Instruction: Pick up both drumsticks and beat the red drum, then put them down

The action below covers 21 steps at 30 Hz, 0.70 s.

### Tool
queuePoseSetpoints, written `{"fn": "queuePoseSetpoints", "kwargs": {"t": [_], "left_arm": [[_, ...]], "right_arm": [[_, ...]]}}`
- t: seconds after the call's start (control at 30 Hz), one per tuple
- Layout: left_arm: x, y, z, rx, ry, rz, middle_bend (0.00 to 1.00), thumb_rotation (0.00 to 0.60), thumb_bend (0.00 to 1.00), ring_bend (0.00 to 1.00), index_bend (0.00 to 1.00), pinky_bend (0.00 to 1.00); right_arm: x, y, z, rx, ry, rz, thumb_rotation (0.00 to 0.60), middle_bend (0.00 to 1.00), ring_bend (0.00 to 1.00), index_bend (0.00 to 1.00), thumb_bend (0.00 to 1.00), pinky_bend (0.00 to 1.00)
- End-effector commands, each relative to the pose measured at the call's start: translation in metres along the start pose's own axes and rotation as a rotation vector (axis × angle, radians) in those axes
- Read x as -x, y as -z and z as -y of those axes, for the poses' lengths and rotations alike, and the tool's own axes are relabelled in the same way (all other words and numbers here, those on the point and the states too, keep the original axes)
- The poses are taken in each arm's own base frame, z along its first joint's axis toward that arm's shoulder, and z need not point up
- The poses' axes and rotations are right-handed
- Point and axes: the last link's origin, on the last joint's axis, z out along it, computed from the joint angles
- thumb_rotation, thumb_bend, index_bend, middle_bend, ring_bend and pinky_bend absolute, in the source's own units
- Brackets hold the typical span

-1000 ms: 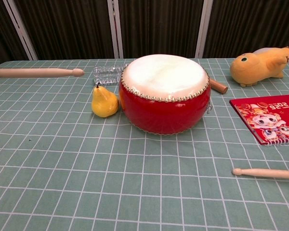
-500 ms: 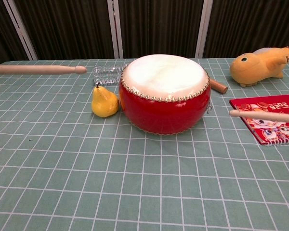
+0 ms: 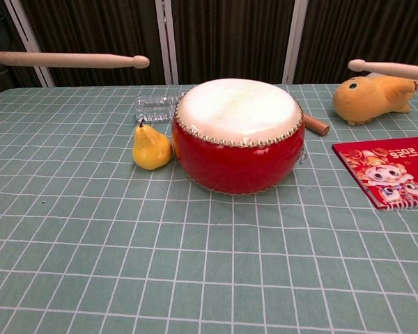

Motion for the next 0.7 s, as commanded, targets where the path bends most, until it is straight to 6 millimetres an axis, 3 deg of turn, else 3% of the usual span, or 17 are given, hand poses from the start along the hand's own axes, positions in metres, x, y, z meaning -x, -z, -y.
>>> {"fn": "queuePoseSetpoints", "kwargs": {"t": [0.03, 0.27, 0.7], "left_arm": [[-0.010, -0.020, -0.007, 0.010, -0.009, -0.017, 1.00, 0.600, 0.51, 1.00, 0.77, 1.00], [-0.022, -0.052, -0.016, 0.015, 0.007, -0.037, 1.00, 0.600, 0.51, 1.00, 0.77, 1.00], [-0.031, -0.100, -0.025, 0.001, 0.026, -0.049, 1.00, 0.600, 0.51, 1.00, 0.77, 1.00]], "right_arm": [[-0.010, -0.008, 0.018, -0.016, -0.001, 0.007, 0.600, 1.00, 1.00, 0.98, 0.73, 1.00], [-0.012, -0.024, 0.046, -0.042, 0.017, 0.038, 0.600, 1.00, 1.00, 0.98, 0.73, 1.00], [0.020, -0.058, 0.098, -0.088, 0.112, 0.118, 0.600, 1.00, 1.00, 0.98, 0.73, 1.00]]}}
